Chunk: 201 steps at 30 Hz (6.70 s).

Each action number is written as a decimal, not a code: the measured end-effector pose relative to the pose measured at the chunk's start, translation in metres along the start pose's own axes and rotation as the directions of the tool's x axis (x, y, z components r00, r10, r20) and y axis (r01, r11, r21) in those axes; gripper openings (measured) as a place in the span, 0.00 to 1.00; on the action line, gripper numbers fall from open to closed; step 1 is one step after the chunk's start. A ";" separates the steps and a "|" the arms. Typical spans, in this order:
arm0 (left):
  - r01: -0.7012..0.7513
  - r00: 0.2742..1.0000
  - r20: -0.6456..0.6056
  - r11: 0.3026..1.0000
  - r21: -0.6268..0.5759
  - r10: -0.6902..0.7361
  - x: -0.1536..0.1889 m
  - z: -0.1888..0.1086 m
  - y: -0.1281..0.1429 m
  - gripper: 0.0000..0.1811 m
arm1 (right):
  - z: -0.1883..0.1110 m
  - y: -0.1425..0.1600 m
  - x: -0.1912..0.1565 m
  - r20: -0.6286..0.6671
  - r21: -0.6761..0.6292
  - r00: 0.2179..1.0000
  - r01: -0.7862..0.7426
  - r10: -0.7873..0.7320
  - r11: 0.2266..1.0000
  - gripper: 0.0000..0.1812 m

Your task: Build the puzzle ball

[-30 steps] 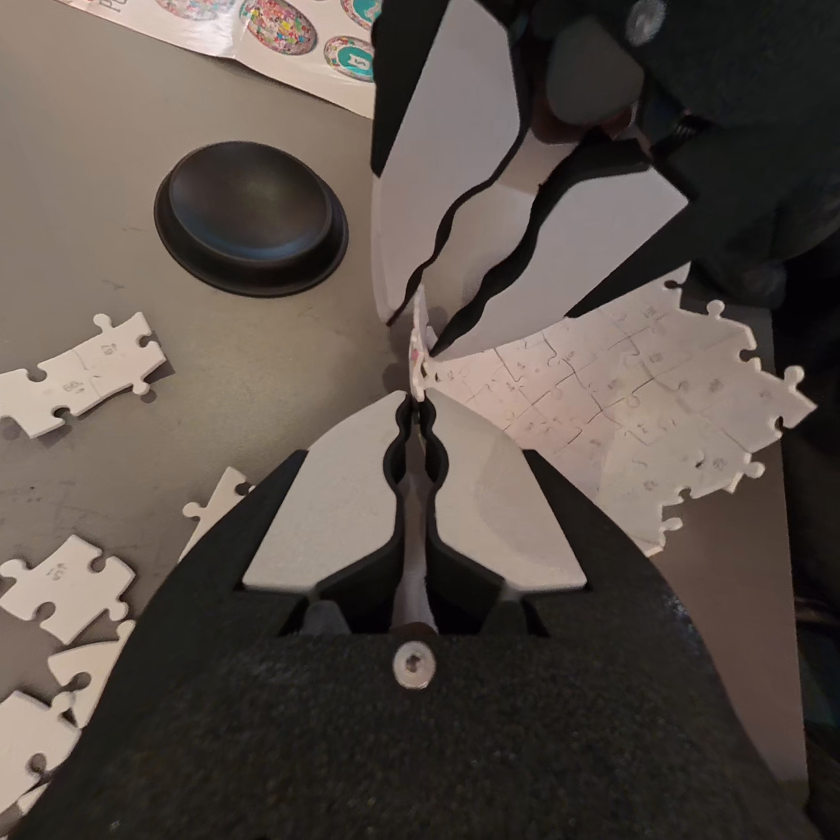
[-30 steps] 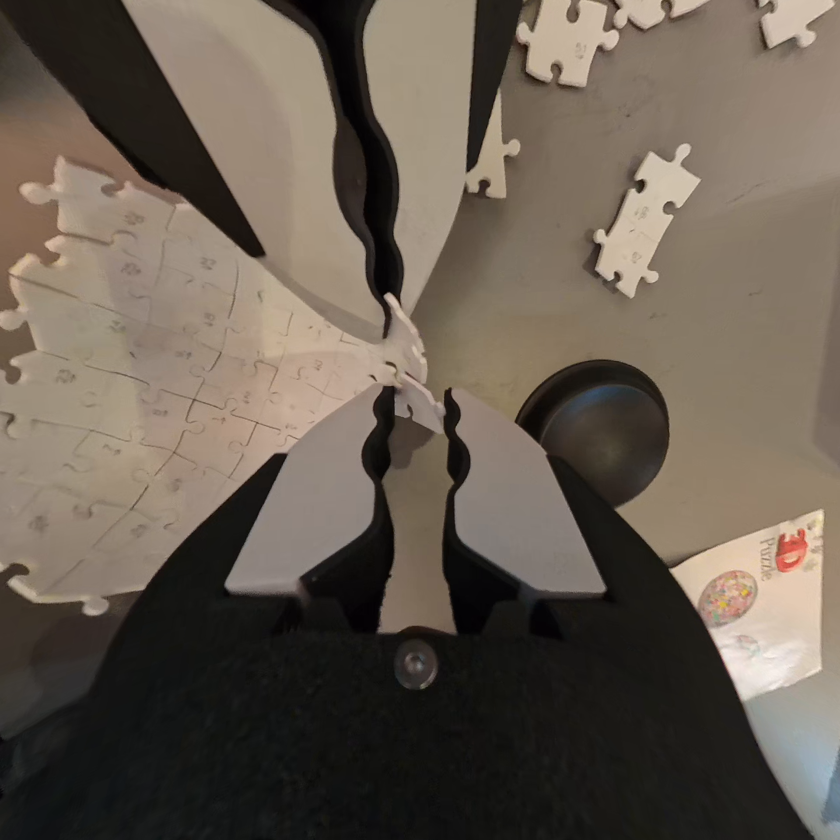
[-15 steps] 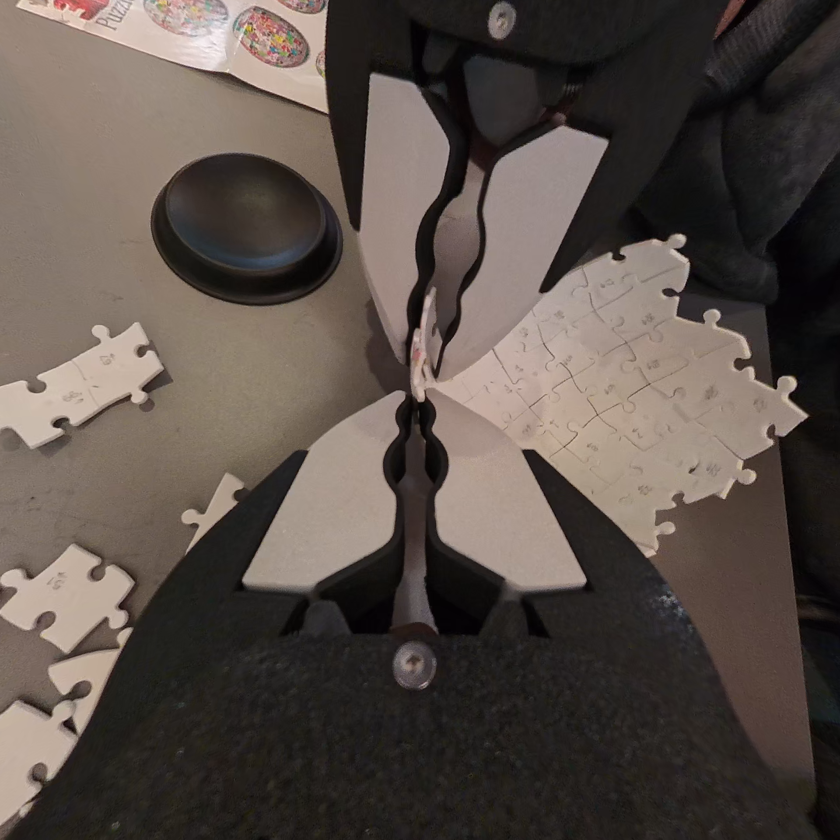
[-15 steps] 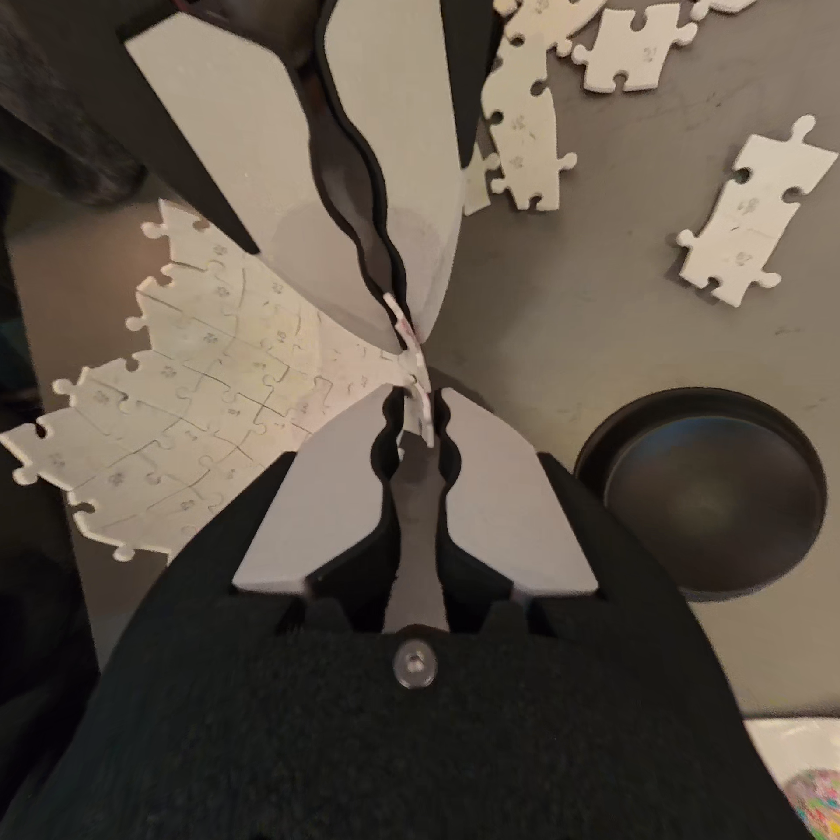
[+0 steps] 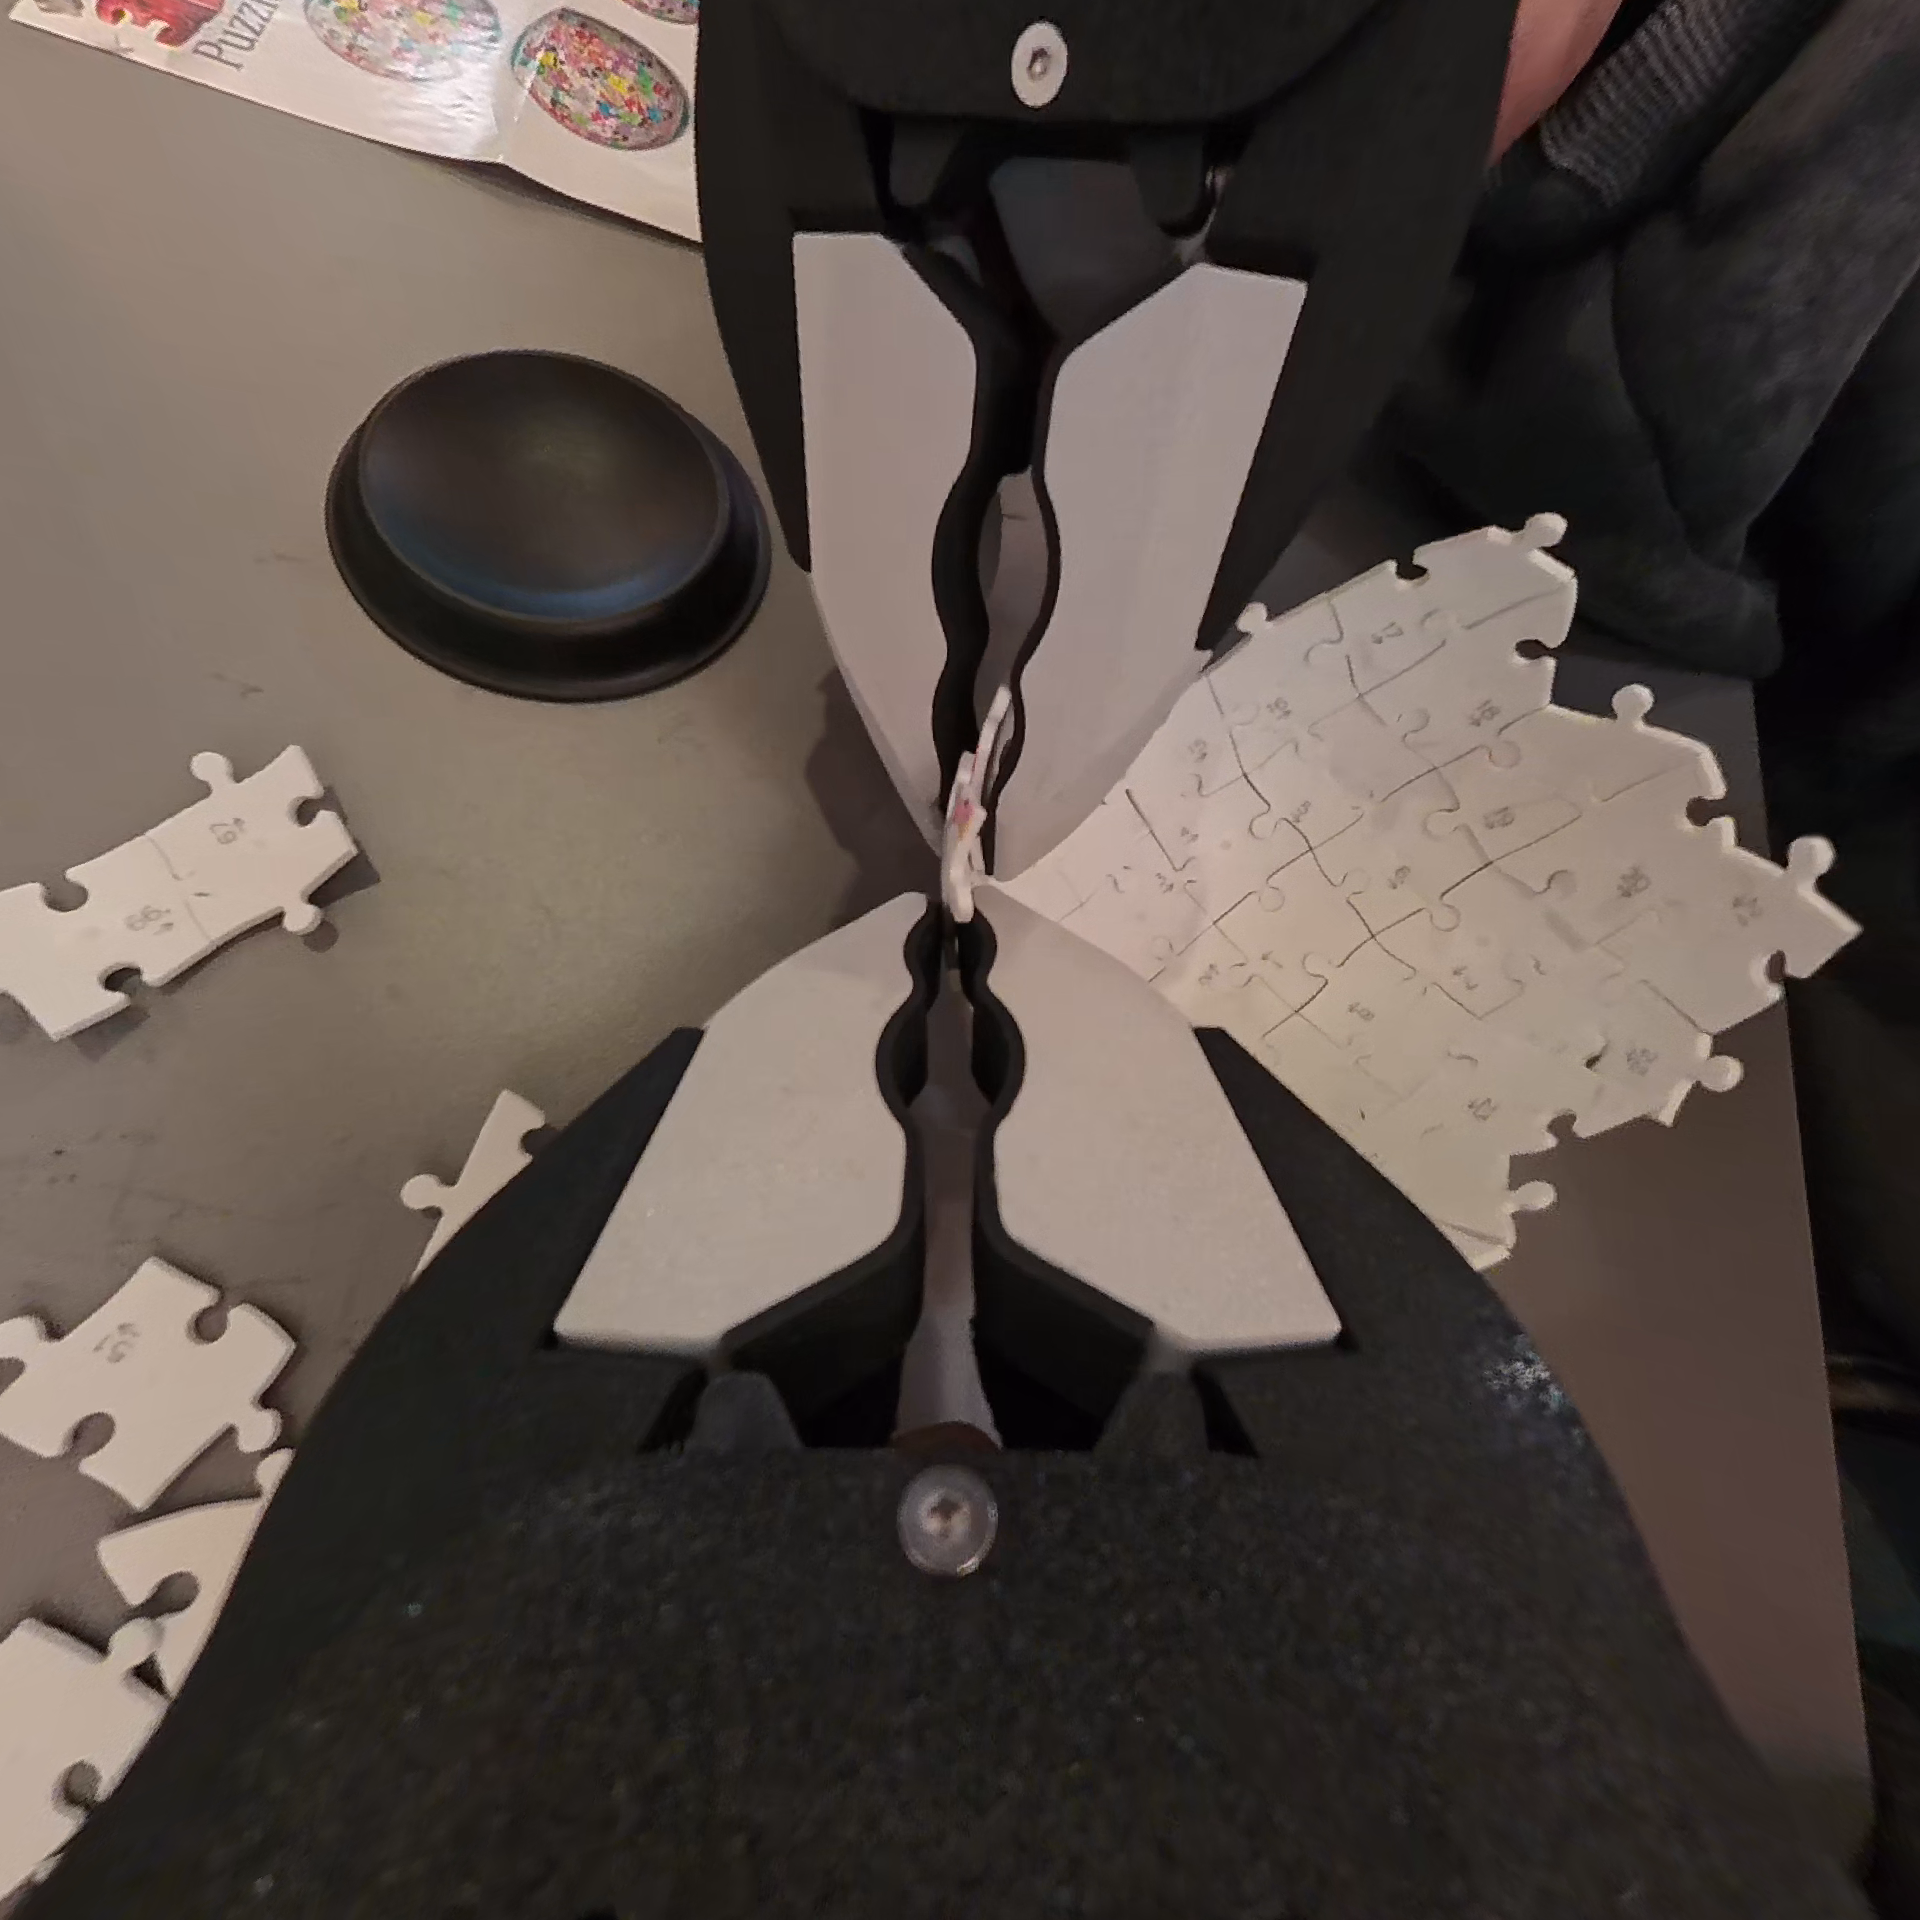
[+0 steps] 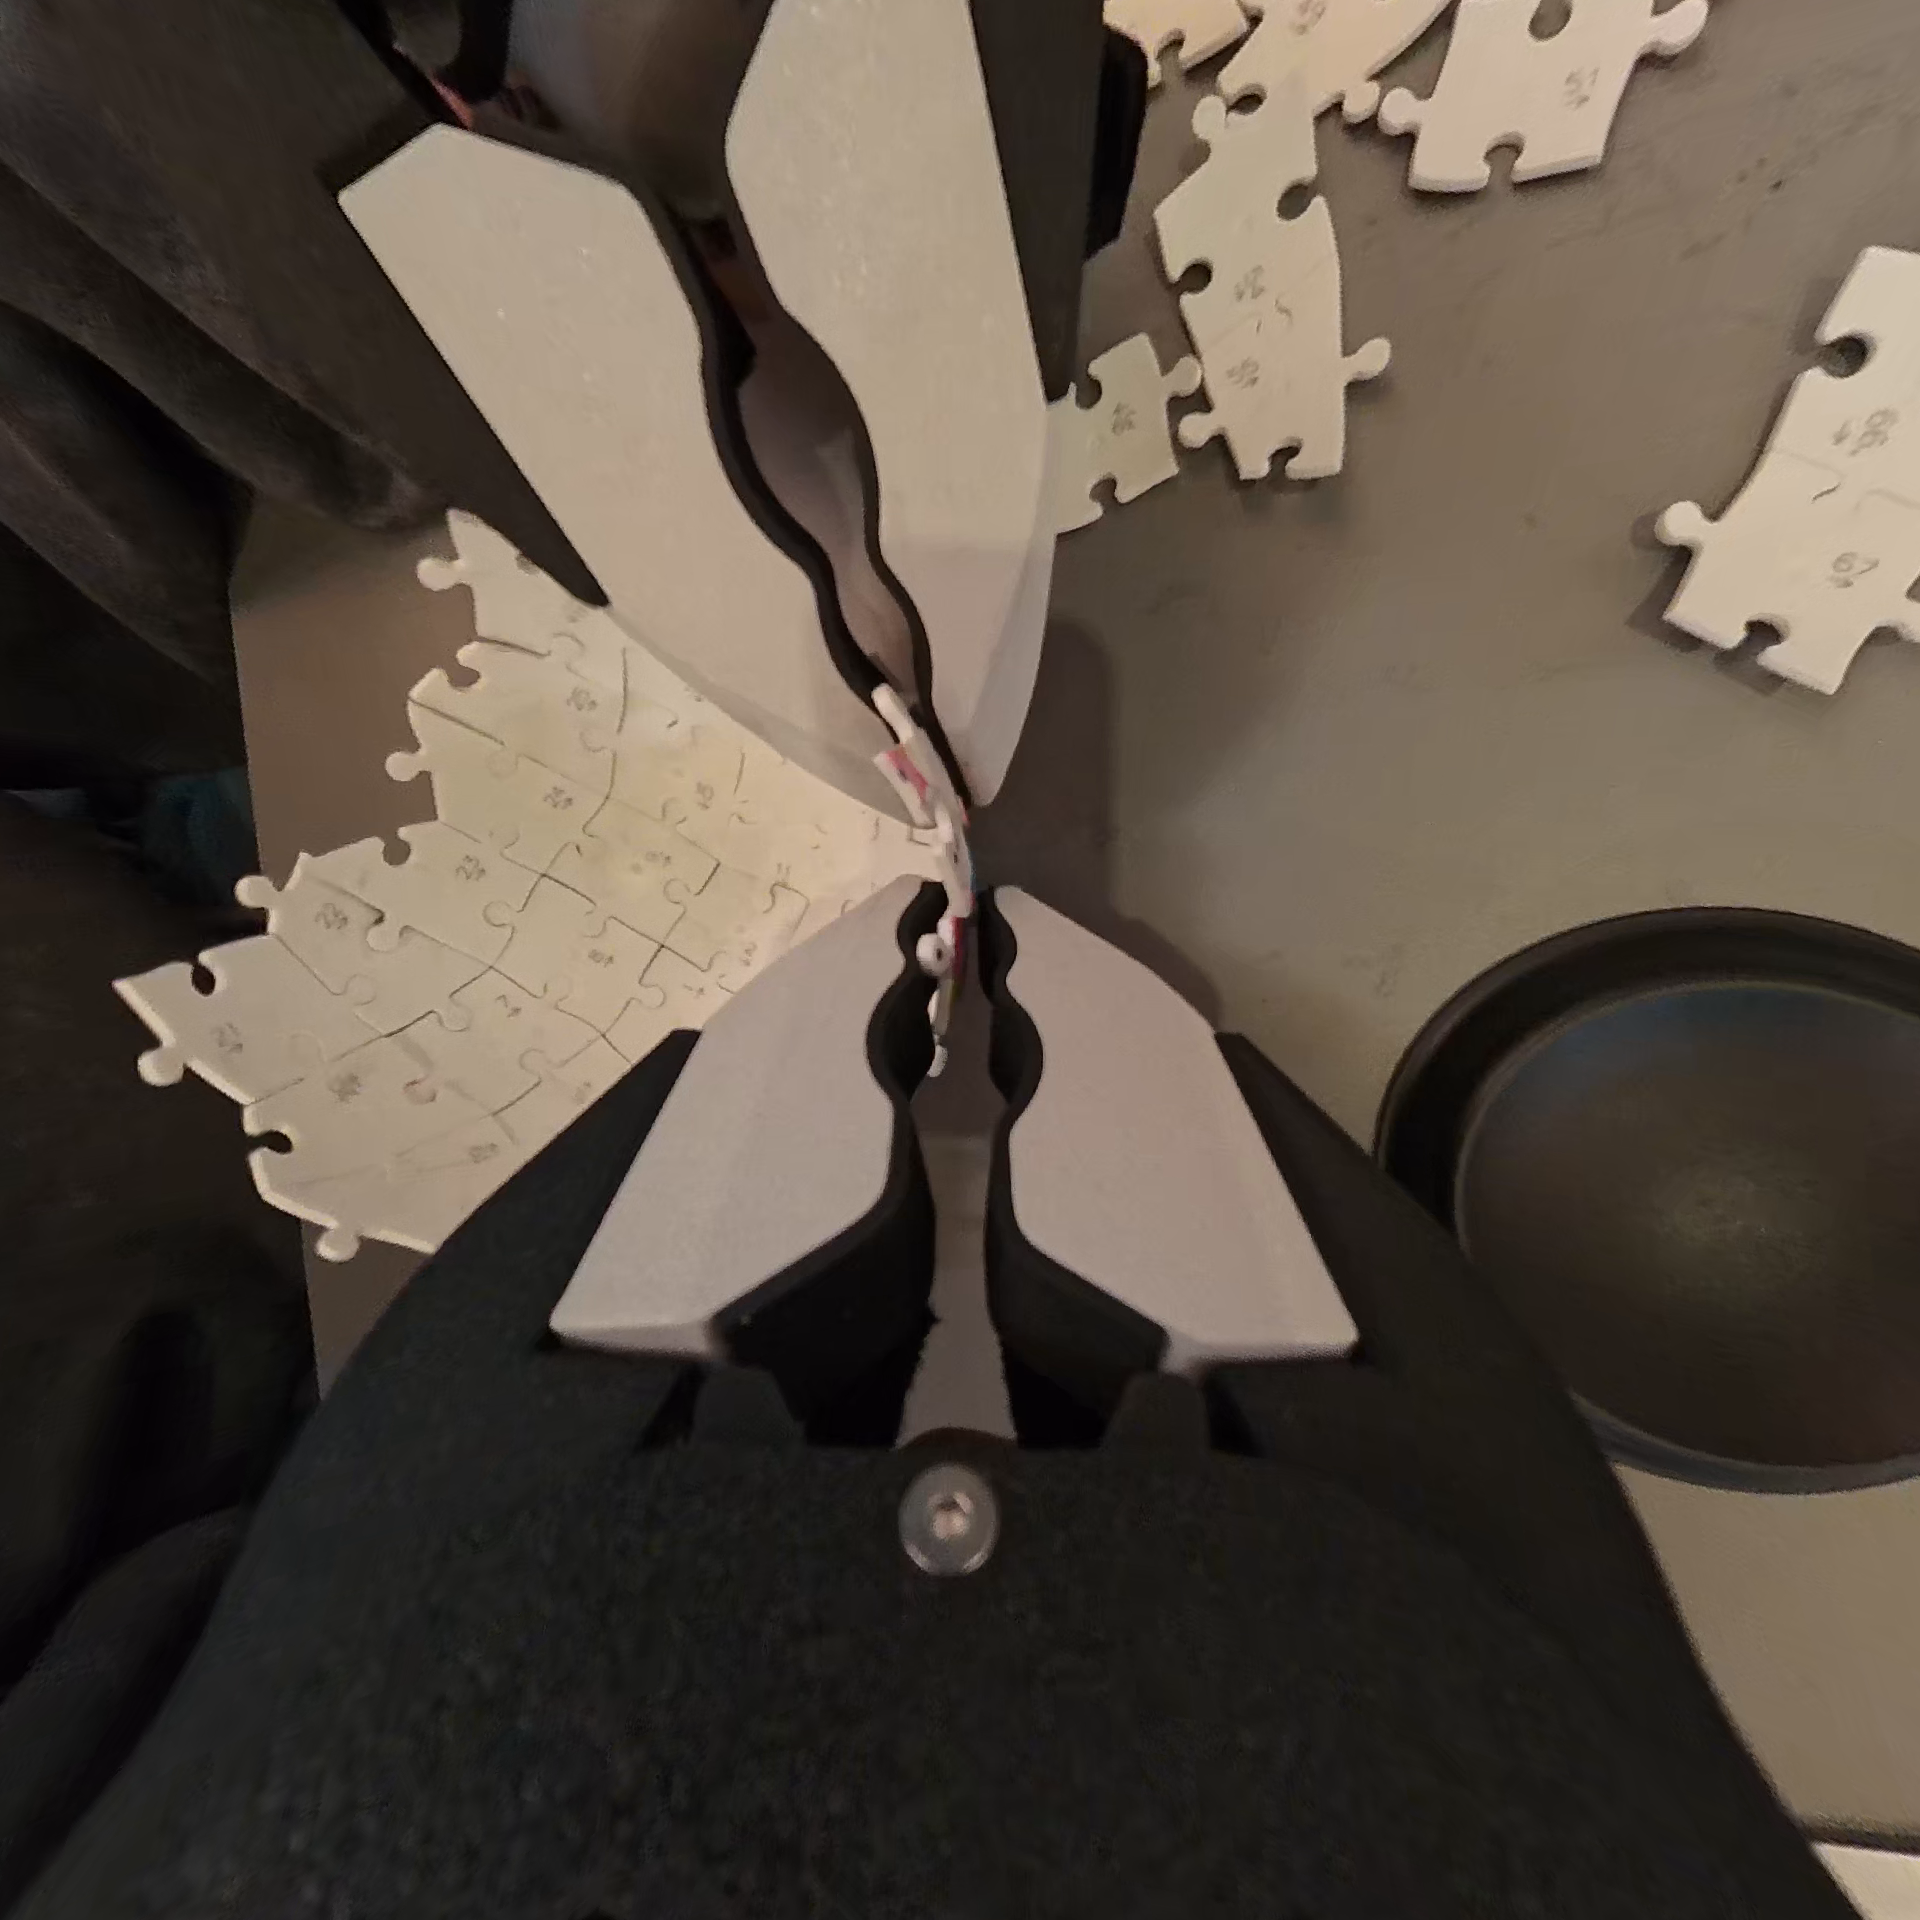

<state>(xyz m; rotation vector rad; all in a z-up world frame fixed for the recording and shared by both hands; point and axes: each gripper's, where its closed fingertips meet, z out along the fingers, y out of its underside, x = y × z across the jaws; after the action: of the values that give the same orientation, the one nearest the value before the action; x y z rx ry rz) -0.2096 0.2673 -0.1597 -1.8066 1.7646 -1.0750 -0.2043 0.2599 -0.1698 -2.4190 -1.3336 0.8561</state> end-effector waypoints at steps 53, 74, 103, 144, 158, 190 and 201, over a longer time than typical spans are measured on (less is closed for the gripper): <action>-0.005 1.000 0.010 1.000 -0.009 0.005 0.000 0.002 0.001 0.01 | 0.001 -0.003 0.003 -0.097 0.053 0.987 0.137 -0.131 0.989 0.03; 0.007 1.000 -0.002 1.000 0.002 -0.007 0.001 0.000 0.000 0.01 | -0.011 -0.005 0.002 -0.134 0.163 0.983 0.146 -0.124 0.976 0.03; -0.005 1.000 0.011 1.000 -0.016 0.005 0.001 0.003 0.002 0.01 | -0.012 0.005 0.001 -0.112 0.152 0.994 0.026 -0.009 0.988 0.01; -0.020 1.000 -0.021 1.000 -0.011 0.019 0.005 0.005 0.002 0.01 | -0.009 0.012 0.005 -0.136 0.076 0.988 -0.066 0.076 0.995 0.05; -0.016 1.000 -0.026 1.000 -0.004 0.016 0.006 0.004 0.000 0.01 | -0.002 0.007 -0.001 -0.086 0.111 0.996 0.004 0.006 0.994 0.05; -0.020 1.000 -0.014 1.000 -0.004 0.020 0.005 0.004 0.000 0.01 | -0.001 0.002 -0.003 -0.021 0.168 1.000 0.026 -0.023 0.985 0.03; -0.019 1.000 0.004 1.000 -0.005 0.019 0.001 0.003 0.001 0.01 | -0.006 0.002 -0.003 -0.039 0.181 0.998 0.057 -0.051 0.982 0.11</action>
<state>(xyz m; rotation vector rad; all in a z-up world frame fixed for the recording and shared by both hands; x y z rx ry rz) -0.2085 0.2653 -0.1617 -1.7906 1.7804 -1.0601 -0.2006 0.2569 -0.1650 -2.2378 -1.2443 0.8774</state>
